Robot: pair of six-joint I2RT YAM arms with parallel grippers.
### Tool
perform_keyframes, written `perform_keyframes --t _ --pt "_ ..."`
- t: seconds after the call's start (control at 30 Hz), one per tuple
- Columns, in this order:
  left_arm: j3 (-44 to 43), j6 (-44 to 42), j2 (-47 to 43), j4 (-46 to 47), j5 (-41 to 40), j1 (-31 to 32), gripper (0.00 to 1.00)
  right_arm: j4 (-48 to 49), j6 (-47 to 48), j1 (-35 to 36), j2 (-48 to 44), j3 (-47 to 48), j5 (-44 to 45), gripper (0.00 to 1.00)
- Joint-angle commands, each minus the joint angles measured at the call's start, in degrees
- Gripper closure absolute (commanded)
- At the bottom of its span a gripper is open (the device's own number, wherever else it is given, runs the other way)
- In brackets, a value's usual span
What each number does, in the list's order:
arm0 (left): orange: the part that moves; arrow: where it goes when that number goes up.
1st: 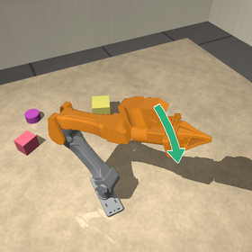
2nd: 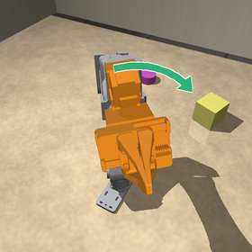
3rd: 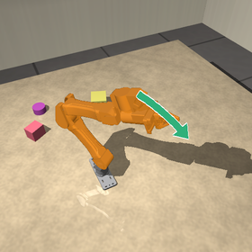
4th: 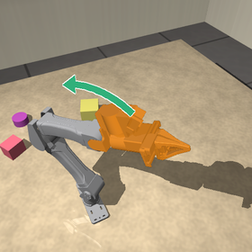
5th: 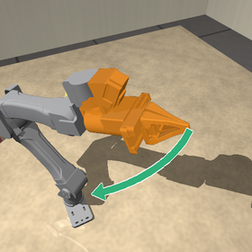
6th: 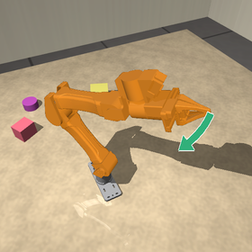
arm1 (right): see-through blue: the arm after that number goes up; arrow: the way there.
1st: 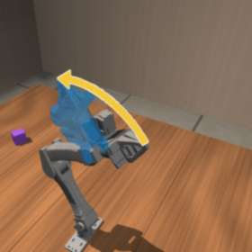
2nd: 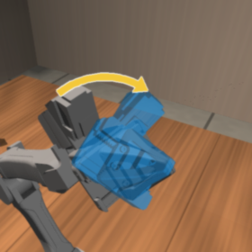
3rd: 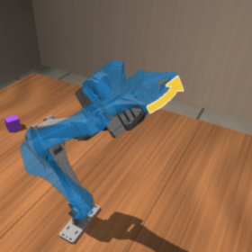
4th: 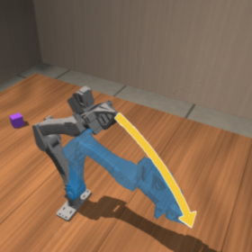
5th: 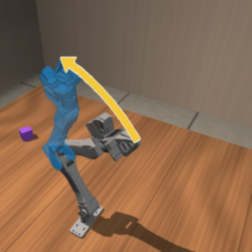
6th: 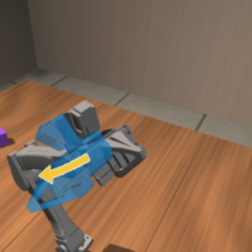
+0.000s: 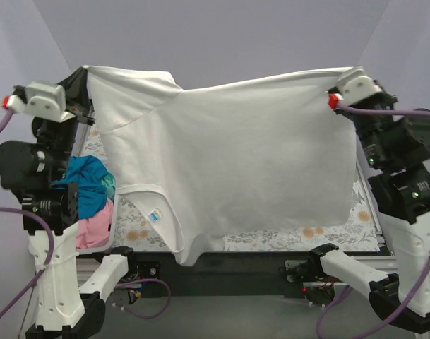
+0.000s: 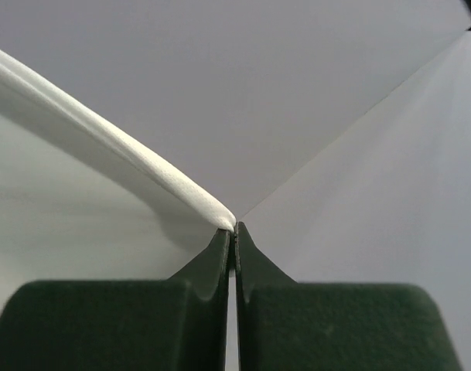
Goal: Fold and stack the t-shirts
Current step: Flatten the tshirt out
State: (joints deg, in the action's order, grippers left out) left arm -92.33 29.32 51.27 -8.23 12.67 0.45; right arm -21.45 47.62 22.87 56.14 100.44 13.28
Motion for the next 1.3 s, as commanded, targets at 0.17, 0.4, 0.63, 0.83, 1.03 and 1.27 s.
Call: perform_keyframes --t 0.17,0.4,0.63,0.83,1.03,1.27 --pt "15.9 -2.3 8.0 0.3 3.8 -0.4 1.0 11.6 5.8 -0.5 5.8 -19.2 1.4 0.99" --pt "-6.1 4.4 31.6 6.3 2.0 -0.4 1.0 17.6 2.1 -5.0 23.2 -0.1 1.5 0.99" --pt "-33.6 6.8 46.9 7.1 0.4 -0.4 1.0 19.1 0.5 -8.5 32.3 15.9 -0.6 0.99" --pt "-10.4 5.4 35.5 16.4 11.1 -2.4 1.0 22.8 1.6 -10.8 26.8 3.1 -6.8 0.99" --pt "24.9 -4.5 18.3 17.0 17.1 -2.4 1.0 28.9 9.1 -11.2 16.5 -27.5 -18.0 0.99" --pt "50.0 -18.6 5.8 3.9 24.9 -2.3 1.0 29.1 17.9 -11.0 10.3 -52.4 -23.4 0.99"
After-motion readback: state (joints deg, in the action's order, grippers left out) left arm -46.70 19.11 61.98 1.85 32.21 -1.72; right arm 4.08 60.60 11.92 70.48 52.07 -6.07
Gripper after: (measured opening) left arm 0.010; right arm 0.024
